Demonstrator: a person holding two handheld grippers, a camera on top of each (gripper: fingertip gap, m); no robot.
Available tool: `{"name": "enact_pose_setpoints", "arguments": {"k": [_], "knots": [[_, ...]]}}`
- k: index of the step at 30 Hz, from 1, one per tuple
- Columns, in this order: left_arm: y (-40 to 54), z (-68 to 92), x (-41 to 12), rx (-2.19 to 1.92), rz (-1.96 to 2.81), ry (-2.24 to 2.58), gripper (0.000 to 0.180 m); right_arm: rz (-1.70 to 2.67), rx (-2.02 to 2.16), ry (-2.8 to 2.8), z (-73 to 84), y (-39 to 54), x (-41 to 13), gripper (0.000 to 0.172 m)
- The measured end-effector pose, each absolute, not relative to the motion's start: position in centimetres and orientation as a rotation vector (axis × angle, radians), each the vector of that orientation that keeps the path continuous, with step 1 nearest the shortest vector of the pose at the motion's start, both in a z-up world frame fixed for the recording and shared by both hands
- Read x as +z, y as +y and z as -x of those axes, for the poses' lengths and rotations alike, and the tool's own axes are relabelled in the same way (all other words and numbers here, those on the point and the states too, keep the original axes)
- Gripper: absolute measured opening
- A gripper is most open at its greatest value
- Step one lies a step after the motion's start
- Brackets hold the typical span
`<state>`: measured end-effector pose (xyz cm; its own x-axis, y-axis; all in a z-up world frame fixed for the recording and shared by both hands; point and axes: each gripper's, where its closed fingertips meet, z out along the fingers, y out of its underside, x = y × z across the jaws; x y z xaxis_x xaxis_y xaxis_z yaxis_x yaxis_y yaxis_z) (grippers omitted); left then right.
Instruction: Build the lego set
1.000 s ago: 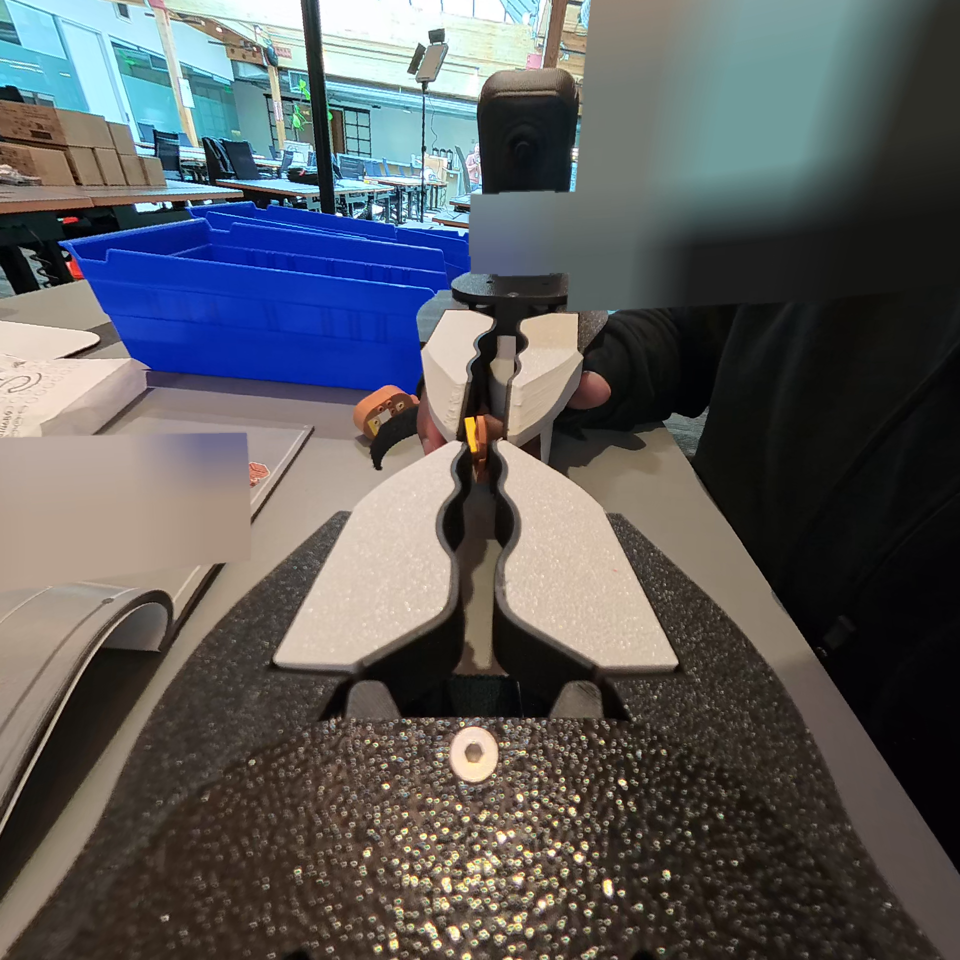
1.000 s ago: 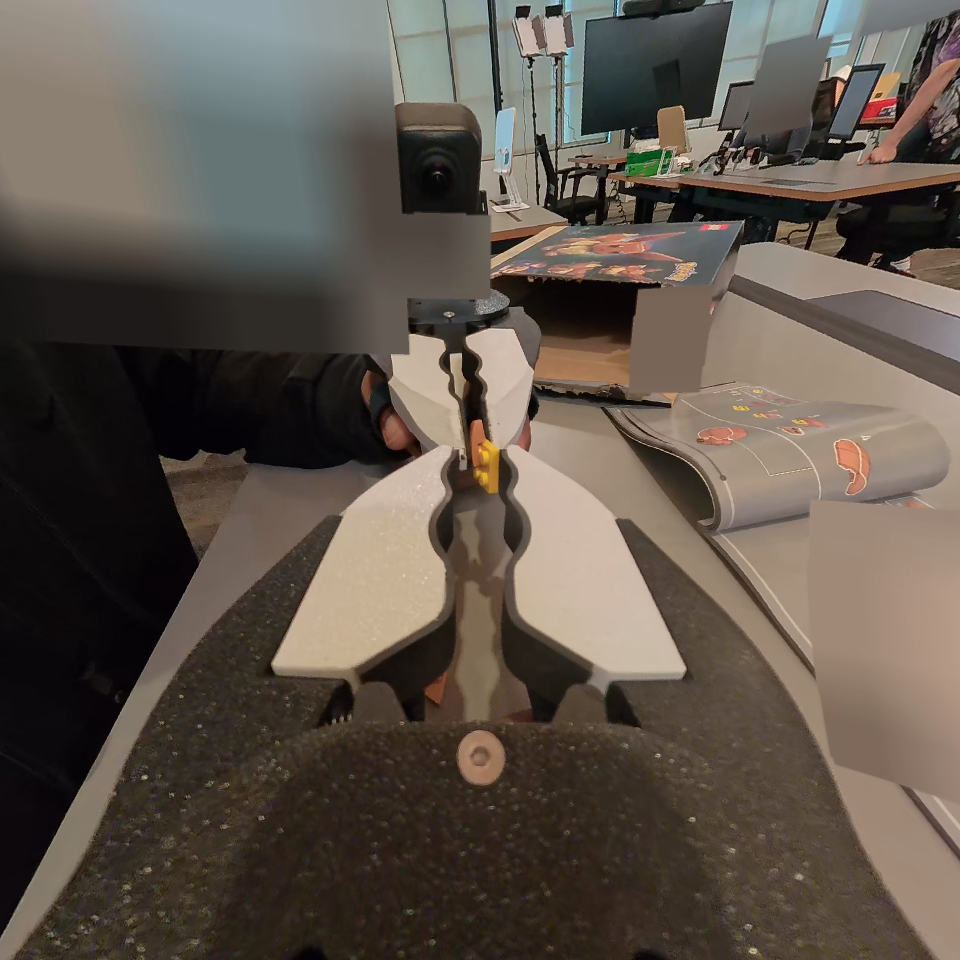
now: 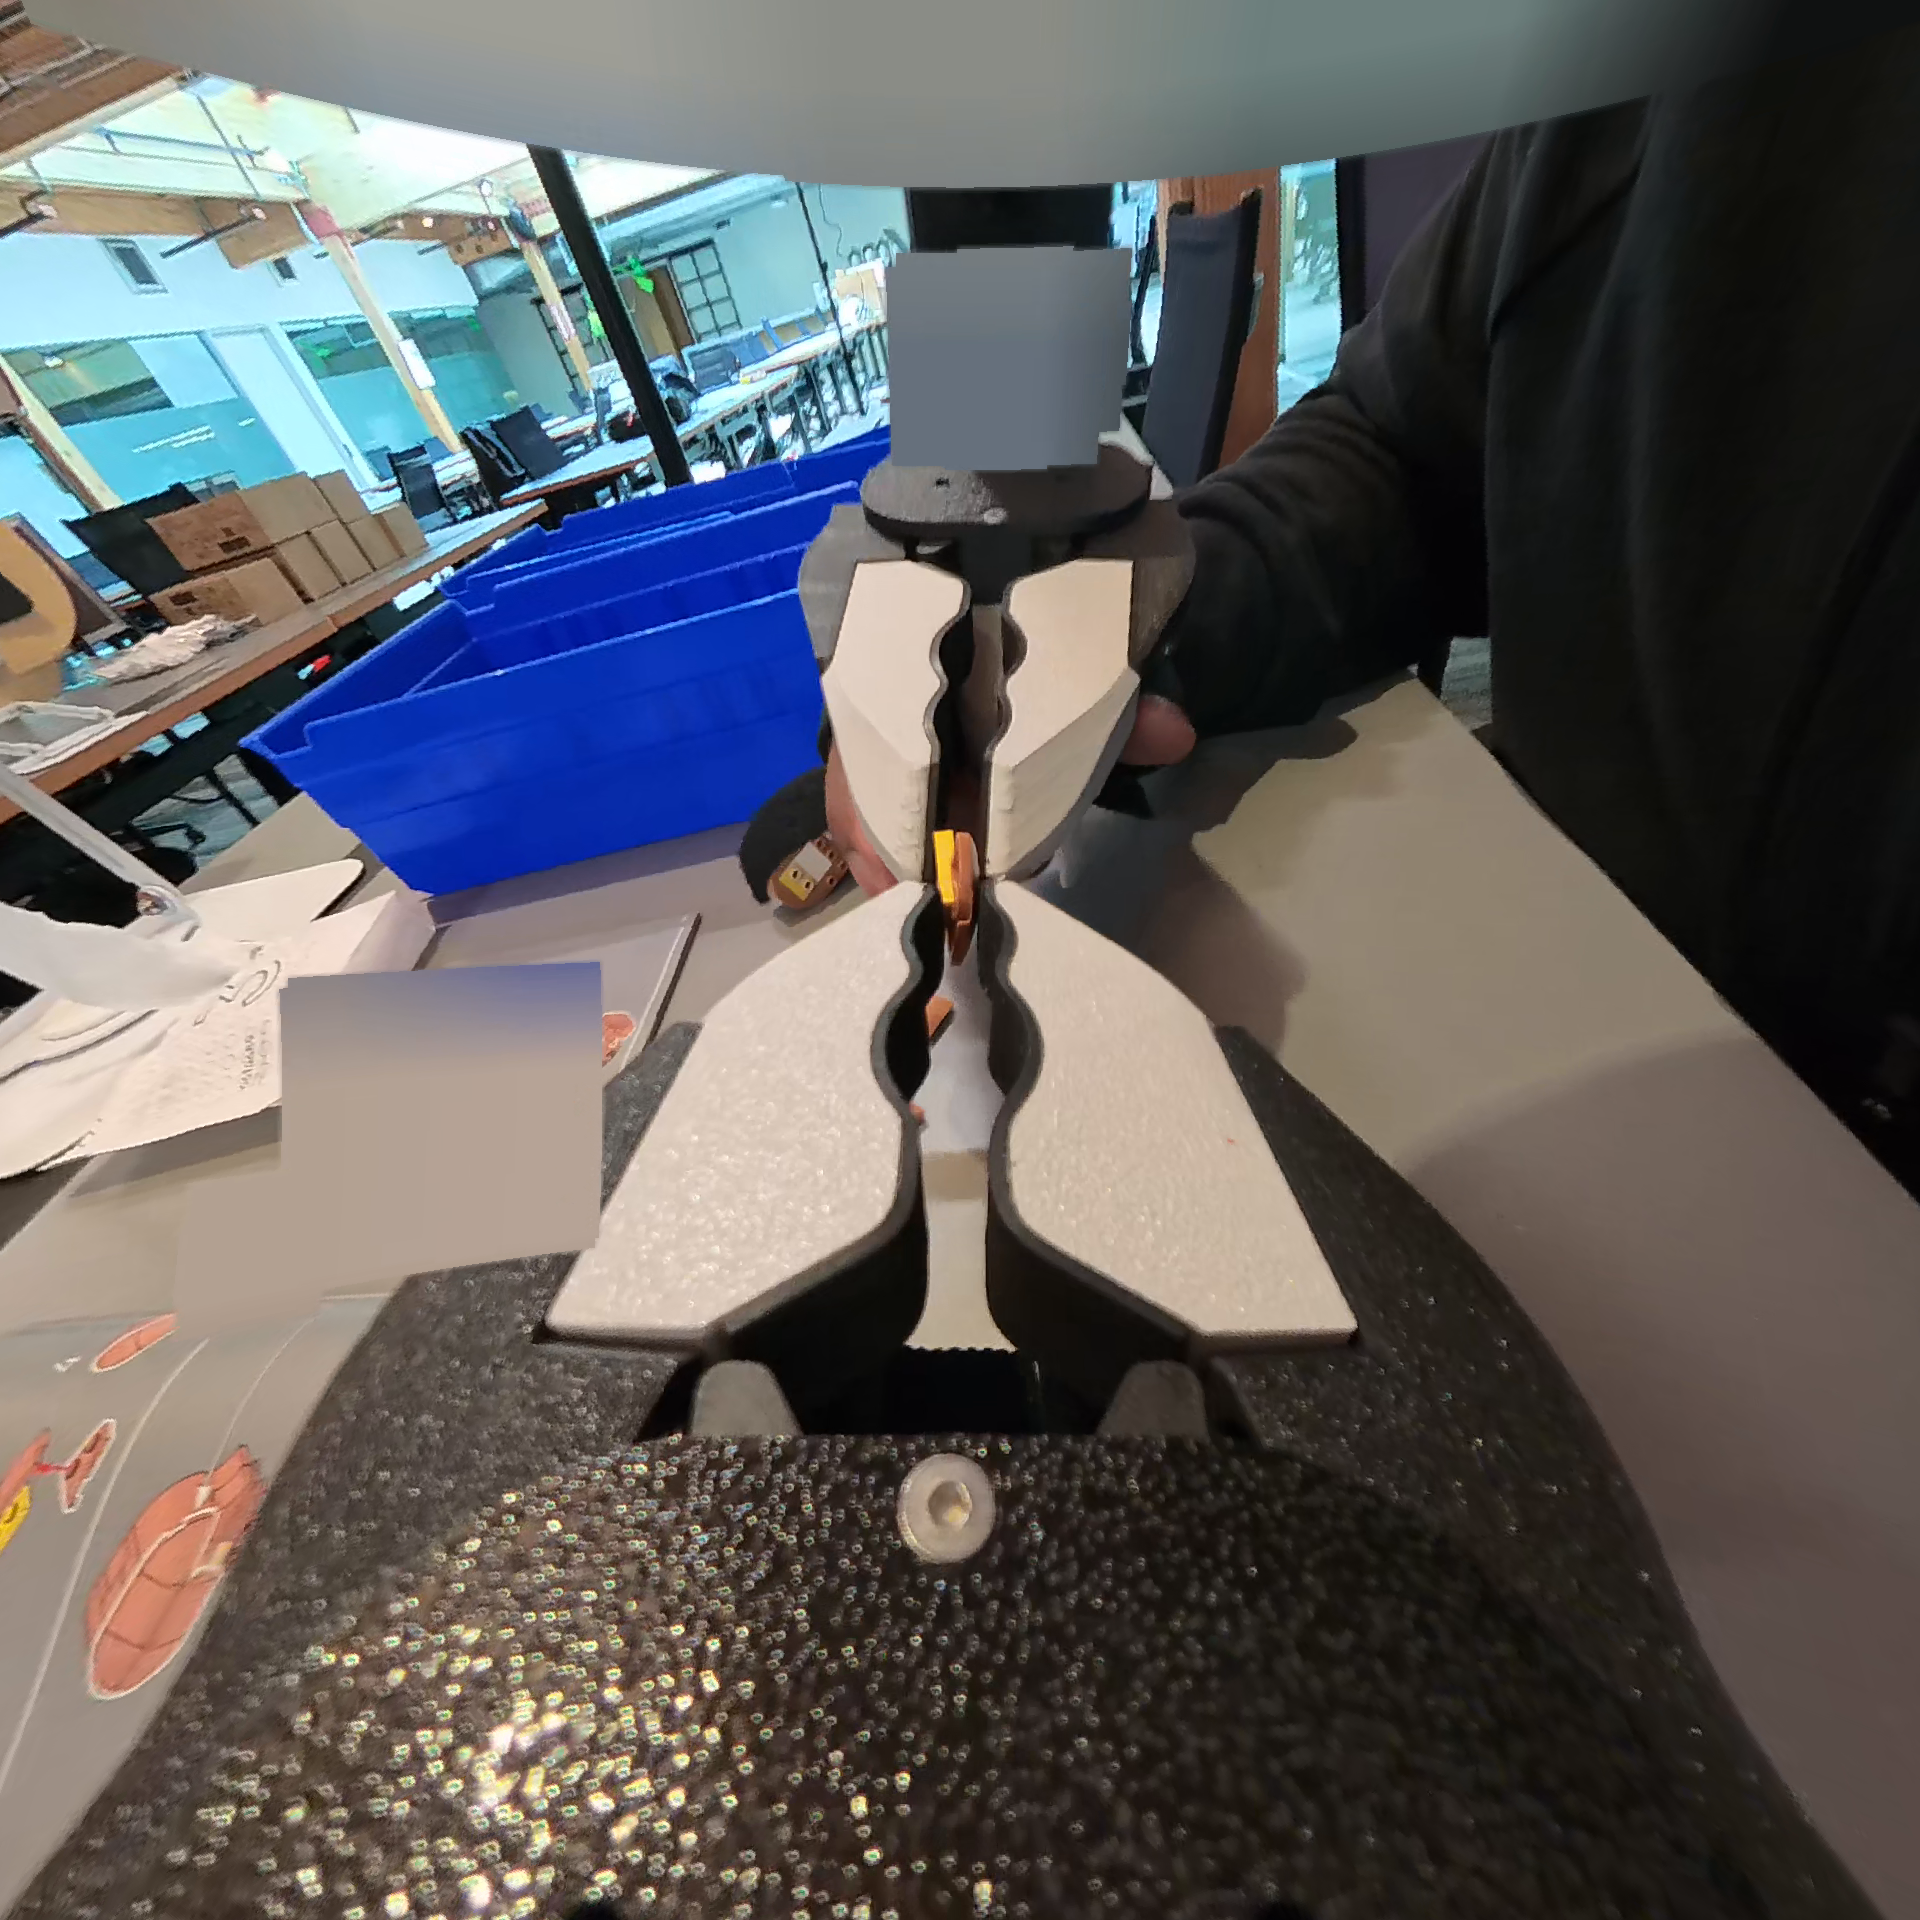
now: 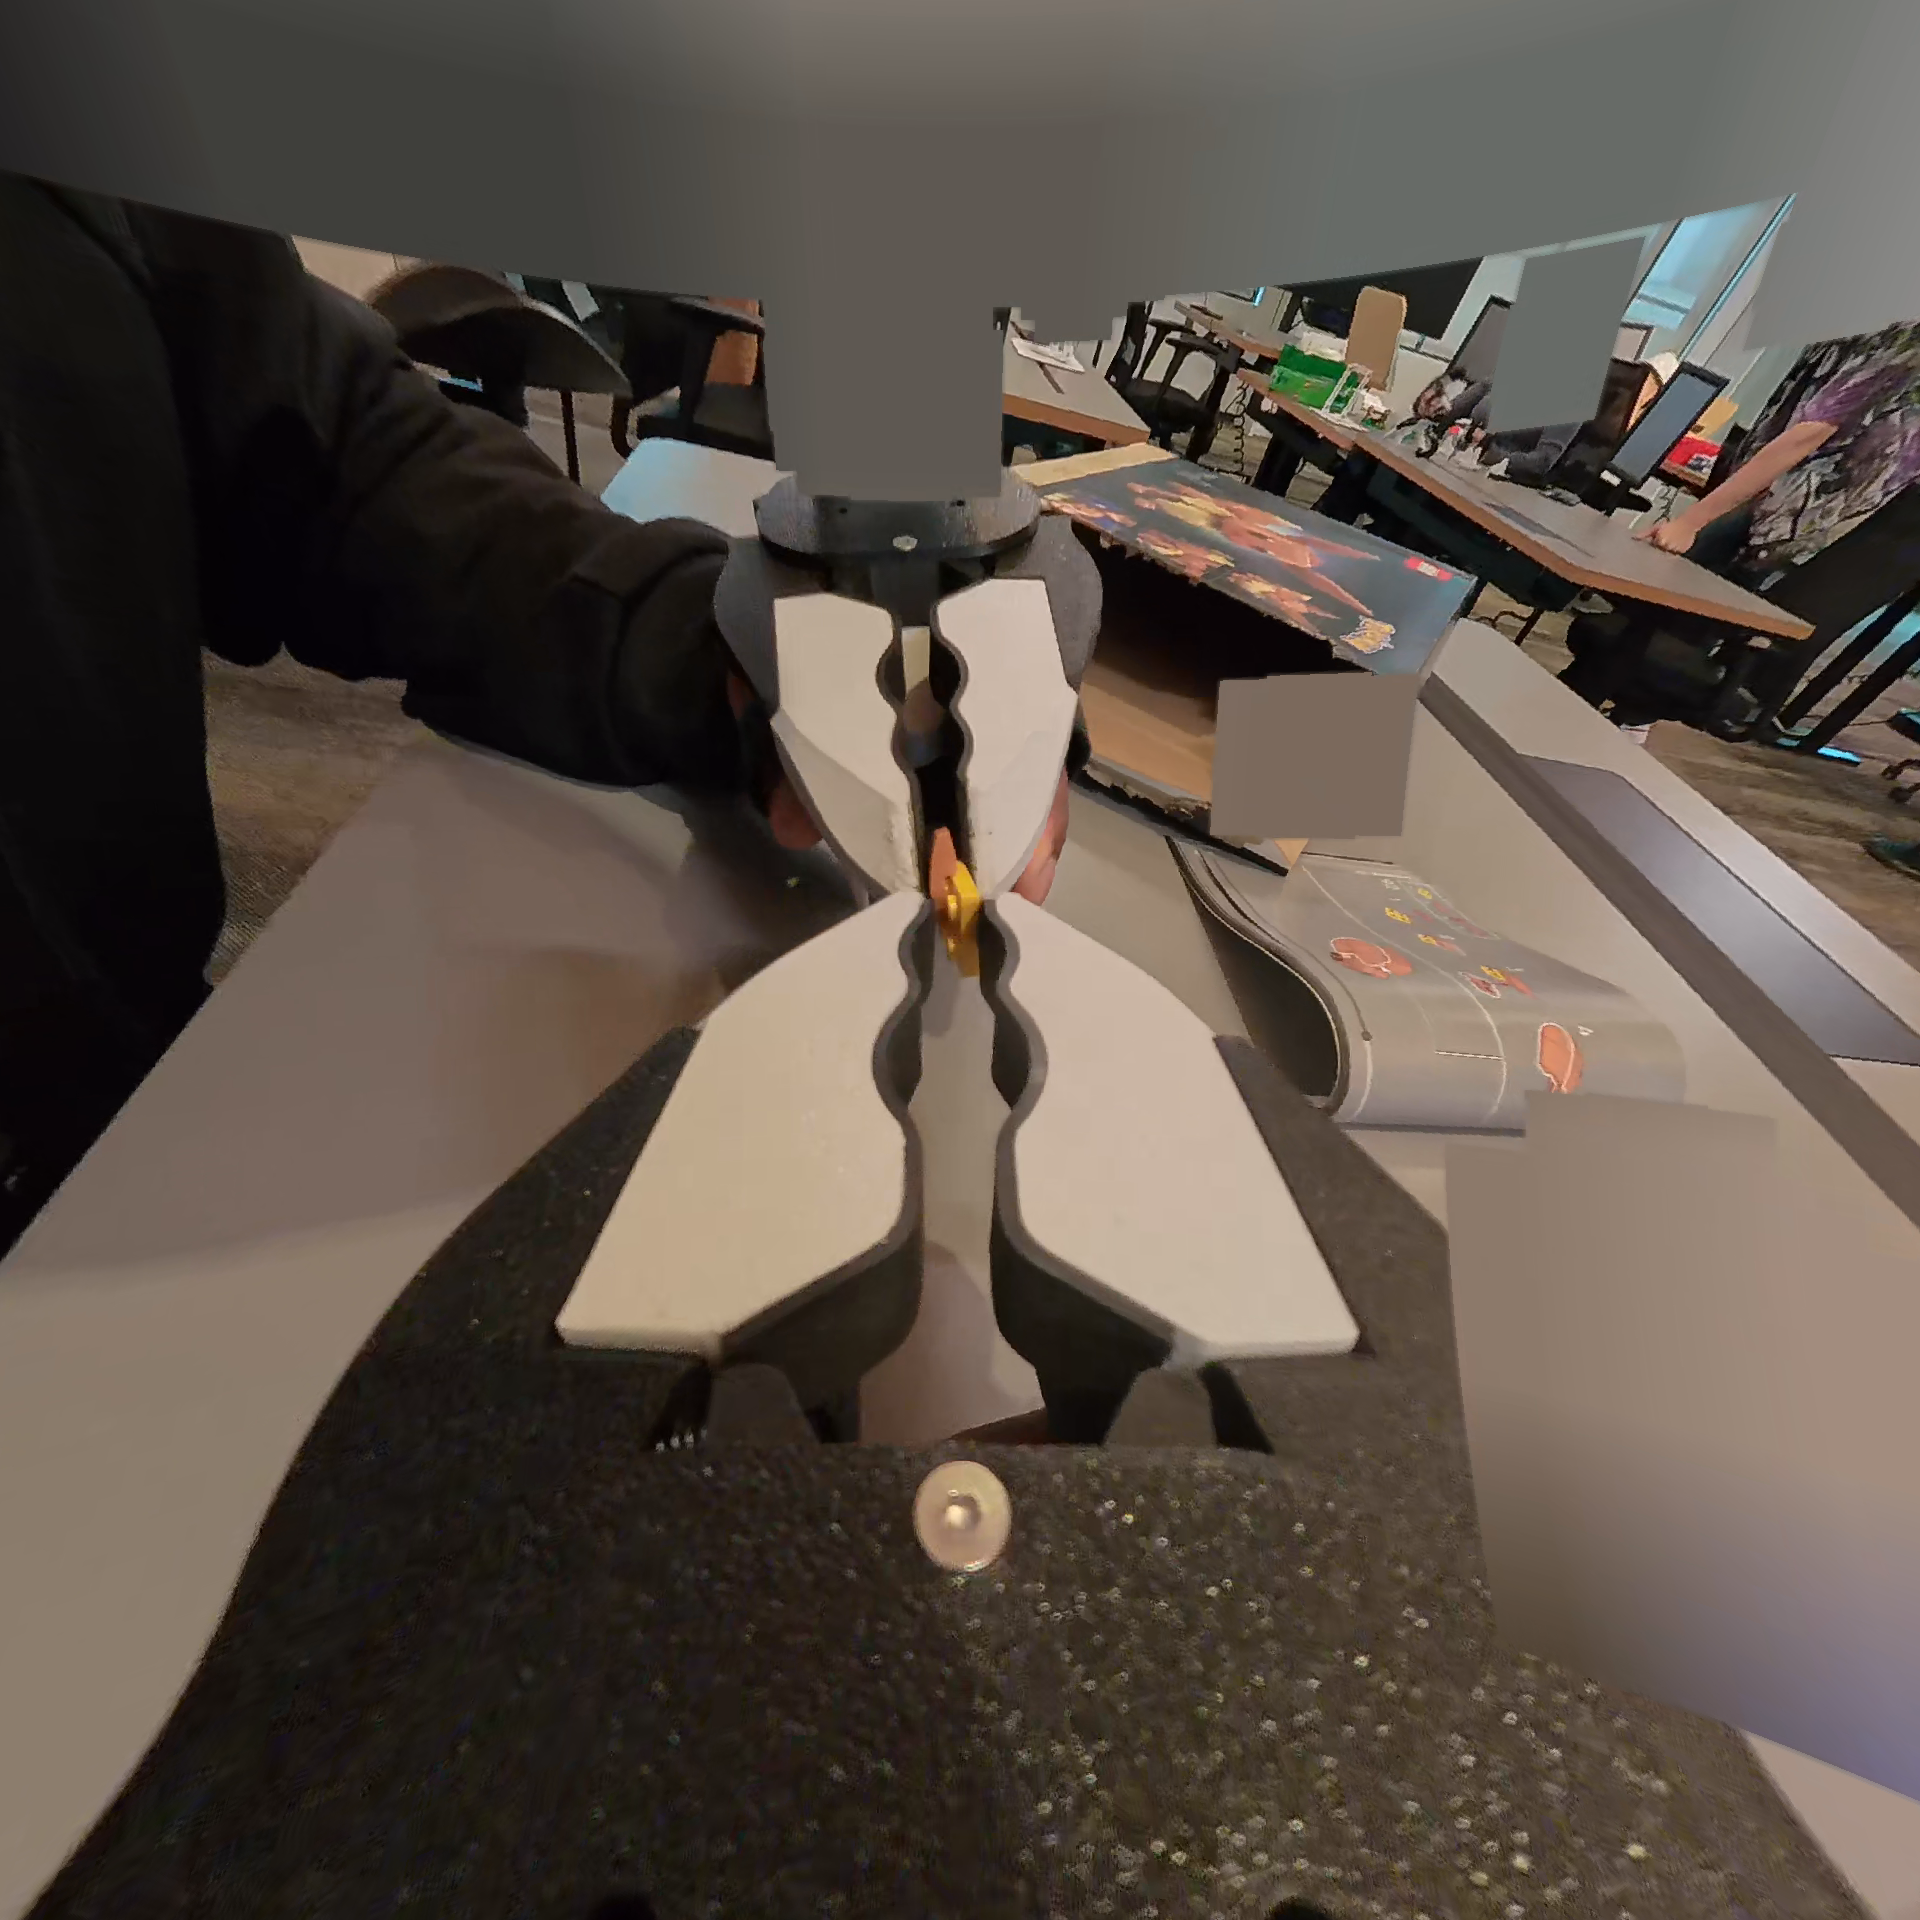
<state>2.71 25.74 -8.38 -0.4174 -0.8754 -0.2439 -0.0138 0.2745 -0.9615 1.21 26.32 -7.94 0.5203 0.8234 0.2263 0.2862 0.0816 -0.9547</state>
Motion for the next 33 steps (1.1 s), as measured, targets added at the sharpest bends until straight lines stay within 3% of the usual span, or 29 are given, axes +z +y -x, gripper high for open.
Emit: {"name": "enact_pose_setpoints", "arguments": {"k": [18, 33], "knots": [[26.7, -3.4, -12.7, -0.863, 0.938, 1.895, 0.006, 1.525, 0.073, -1.292, -2.3, 27.2, -12.3, 0.005], [27.0, -3.1, -15.0, -0.684, 0.956, 1.99, 0.005, 1.565, 0.0, -1.367, -2.3, 27.4, -14.3, 0.005]]}}
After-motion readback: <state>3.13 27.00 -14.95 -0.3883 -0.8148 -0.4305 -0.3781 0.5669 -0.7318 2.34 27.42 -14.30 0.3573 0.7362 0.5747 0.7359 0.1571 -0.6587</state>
